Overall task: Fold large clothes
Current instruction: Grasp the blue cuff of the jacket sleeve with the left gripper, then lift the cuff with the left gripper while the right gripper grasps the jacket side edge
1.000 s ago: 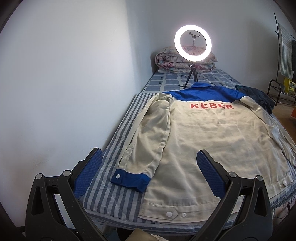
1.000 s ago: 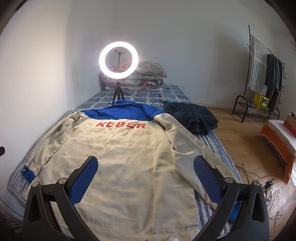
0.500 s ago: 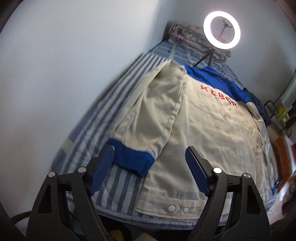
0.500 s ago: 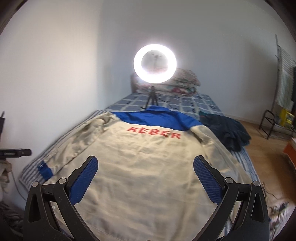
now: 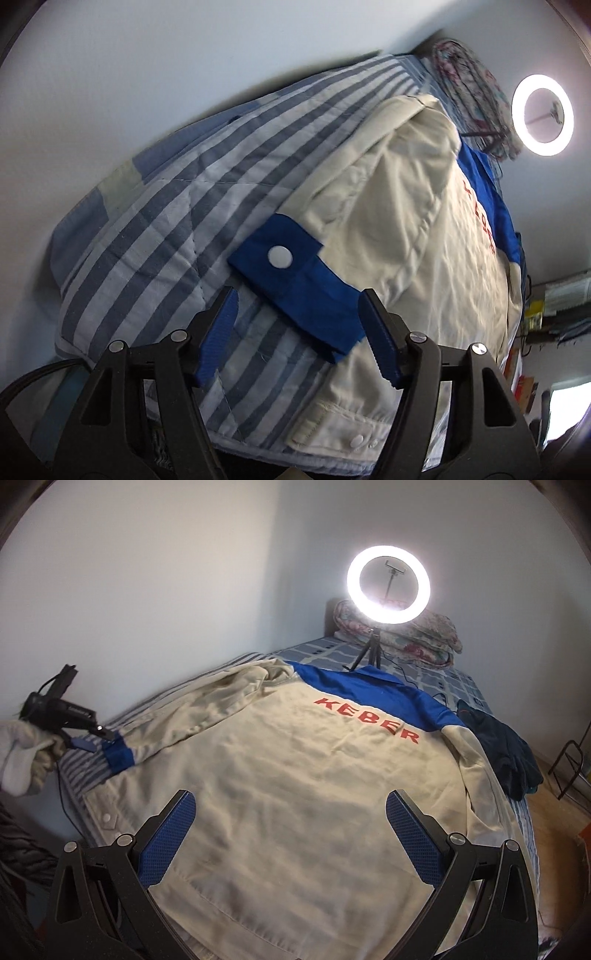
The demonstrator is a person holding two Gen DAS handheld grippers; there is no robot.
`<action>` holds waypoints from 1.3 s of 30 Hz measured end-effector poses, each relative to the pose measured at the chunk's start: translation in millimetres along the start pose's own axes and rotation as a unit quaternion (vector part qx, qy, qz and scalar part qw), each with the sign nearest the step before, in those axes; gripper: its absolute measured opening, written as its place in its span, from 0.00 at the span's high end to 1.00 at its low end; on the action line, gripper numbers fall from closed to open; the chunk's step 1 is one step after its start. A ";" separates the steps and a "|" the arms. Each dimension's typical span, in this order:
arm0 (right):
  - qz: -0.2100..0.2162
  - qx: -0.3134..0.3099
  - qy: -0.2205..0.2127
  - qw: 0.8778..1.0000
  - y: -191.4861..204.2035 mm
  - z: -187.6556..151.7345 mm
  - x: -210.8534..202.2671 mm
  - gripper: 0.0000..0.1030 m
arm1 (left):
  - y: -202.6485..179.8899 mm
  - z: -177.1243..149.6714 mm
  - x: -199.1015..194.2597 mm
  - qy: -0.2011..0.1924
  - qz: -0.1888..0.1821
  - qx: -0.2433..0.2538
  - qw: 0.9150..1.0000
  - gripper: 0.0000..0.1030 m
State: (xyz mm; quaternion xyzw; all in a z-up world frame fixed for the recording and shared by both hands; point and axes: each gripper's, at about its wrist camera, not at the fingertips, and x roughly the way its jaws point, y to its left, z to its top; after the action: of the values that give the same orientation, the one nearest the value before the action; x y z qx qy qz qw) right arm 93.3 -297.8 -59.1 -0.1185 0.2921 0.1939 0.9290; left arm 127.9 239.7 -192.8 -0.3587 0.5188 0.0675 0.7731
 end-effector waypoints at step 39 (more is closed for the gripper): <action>0.148 0.106 0.121 0.976 25.0 132.8 163.4 0.53 | -109.2 -24.8 -89.8 -0.170 0.016 0.227 0.959 0.87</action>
State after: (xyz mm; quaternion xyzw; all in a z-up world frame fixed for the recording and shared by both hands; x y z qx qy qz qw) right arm 271.8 -183.5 -51.5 0.0032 0.4357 0.2817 0.8549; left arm 120.6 168.2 -68.6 -0.1491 0.3866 0.0203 0.9099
